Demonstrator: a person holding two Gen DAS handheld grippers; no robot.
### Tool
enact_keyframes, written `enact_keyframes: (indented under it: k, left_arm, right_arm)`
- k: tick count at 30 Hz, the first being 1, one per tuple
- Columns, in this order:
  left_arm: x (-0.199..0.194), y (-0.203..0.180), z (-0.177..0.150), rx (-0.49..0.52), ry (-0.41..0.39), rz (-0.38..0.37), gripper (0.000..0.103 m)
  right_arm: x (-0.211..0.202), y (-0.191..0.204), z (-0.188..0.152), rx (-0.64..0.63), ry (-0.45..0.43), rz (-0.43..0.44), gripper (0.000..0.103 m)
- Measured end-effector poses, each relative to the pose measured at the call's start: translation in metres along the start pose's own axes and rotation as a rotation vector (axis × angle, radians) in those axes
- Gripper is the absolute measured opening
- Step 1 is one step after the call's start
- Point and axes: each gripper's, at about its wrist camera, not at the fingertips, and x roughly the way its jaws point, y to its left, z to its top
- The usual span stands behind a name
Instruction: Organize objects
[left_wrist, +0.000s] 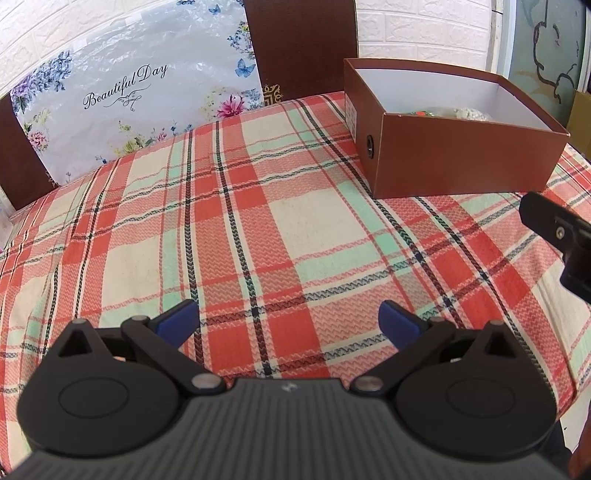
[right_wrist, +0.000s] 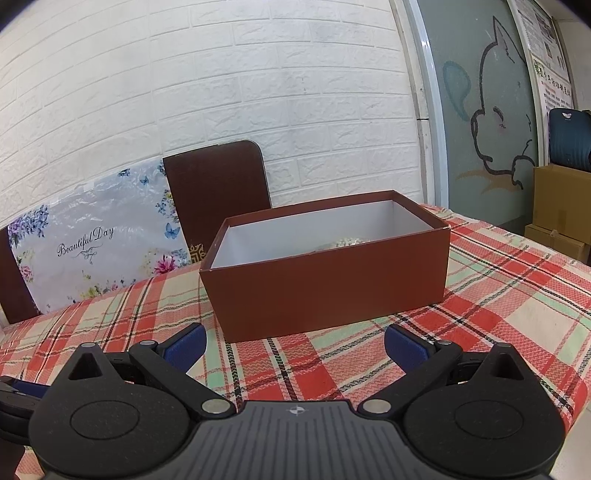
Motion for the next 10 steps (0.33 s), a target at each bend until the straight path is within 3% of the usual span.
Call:
enact_keyframes:
  k: [10]
  left_arm:
    - [-0.0046, 0.0028, 0.001, -0.015, -0.044, -0.042, 0.103]
  right_arm:
    - [-0.001, 0.0029, -0.0004, -0.014, 0.002, 0.001, 0.102]
